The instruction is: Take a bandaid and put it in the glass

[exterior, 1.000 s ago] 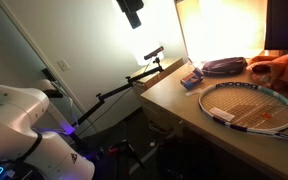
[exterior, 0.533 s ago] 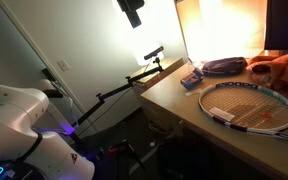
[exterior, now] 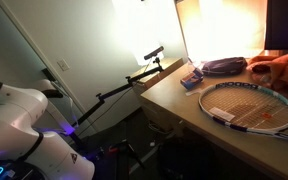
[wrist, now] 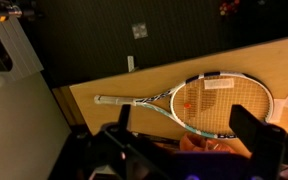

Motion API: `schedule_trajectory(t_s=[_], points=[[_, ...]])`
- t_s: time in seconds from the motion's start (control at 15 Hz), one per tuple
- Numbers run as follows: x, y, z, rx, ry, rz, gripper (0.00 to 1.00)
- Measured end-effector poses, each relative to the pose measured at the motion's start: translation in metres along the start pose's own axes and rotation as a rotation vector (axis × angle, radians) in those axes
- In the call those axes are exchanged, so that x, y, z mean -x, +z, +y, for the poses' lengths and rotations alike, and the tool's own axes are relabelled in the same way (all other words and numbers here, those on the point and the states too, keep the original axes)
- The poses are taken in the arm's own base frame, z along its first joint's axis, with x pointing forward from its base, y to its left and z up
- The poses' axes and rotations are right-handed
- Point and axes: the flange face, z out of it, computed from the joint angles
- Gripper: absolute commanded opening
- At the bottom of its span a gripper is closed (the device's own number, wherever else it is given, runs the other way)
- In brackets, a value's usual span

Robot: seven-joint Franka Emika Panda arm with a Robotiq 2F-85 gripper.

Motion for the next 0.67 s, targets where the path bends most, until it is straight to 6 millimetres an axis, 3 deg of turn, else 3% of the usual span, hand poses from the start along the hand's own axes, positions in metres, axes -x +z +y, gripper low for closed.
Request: schedule_trajectory(t_s=[0.4, 0.67], points=[[-0.050, -0.035, -0.046, 0.001, -0.172, 0.022, 1.00], [-0.082, -0.036, -0.074, -0.022, -0.323, 0.031, 1.00]])
